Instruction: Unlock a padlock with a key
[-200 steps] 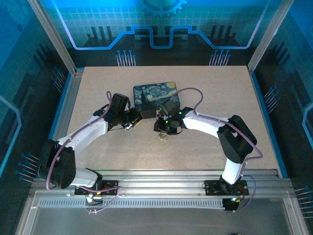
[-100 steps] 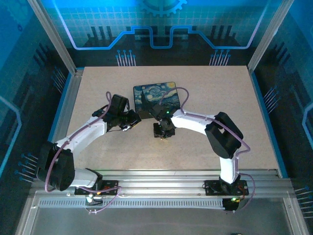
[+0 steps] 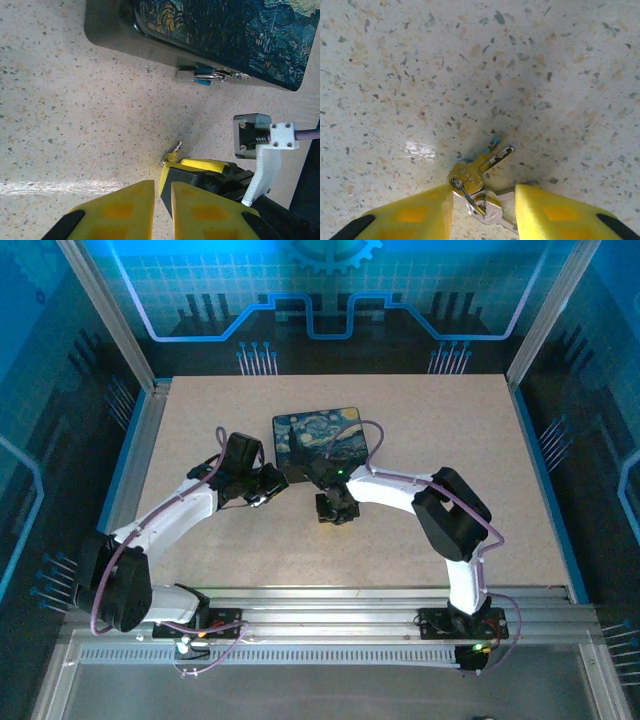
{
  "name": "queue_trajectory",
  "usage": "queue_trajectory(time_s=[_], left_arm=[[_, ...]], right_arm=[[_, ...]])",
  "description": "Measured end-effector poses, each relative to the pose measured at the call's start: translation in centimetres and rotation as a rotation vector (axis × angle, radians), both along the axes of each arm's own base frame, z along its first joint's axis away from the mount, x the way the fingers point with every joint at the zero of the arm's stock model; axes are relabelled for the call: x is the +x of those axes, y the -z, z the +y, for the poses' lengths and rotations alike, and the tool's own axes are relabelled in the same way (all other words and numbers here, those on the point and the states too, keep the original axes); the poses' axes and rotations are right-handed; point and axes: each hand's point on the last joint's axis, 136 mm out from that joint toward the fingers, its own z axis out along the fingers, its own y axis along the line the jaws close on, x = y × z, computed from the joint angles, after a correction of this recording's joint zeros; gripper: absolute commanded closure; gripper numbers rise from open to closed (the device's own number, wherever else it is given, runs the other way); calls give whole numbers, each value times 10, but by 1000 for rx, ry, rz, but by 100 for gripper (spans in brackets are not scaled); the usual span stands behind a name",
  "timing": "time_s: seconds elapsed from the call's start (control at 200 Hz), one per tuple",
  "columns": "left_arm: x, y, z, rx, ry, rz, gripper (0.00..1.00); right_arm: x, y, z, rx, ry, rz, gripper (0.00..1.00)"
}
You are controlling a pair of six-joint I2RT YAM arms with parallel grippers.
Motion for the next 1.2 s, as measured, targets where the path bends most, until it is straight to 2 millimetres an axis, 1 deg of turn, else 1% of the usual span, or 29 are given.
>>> queue_trajectory(time_s=[0.21, 0.425, 0.56, 0.68, 0.75, 0.855, 1.065, 1.201], left_arm=[[0, 0, 0, 0, 0, 0, 84], [0, -3, 0, -2, 1, -8, 84], [0, -4, 0, -4, 2, -14, 84], [0, -5, 0, -4, 2, -14, 84], [0, -5, 0, -4, 2, -14, 84], [0, -5, 0, -3, 2, -14, 84], [0, -5, 0, 3, 16, -23, 85], [0, -5, 0, 5, 20, -25, 85]], right_arm=[[4, -13, 13, 14, -13, -31, 62], [2, -5, 12, 6, 18, -14, 64], [-1, 1, 7, -3, 41, -2, 66], [-1, 2, 5, -8, 53, -3, 70], [1, 3, 3, -17, 64, -7, 74], [3, 5, 0, -26, 80, -17, 82], [6, 2, -4, -9, 85, -50, 97], [7, 0, -12, -13, 43, -100, 100]])
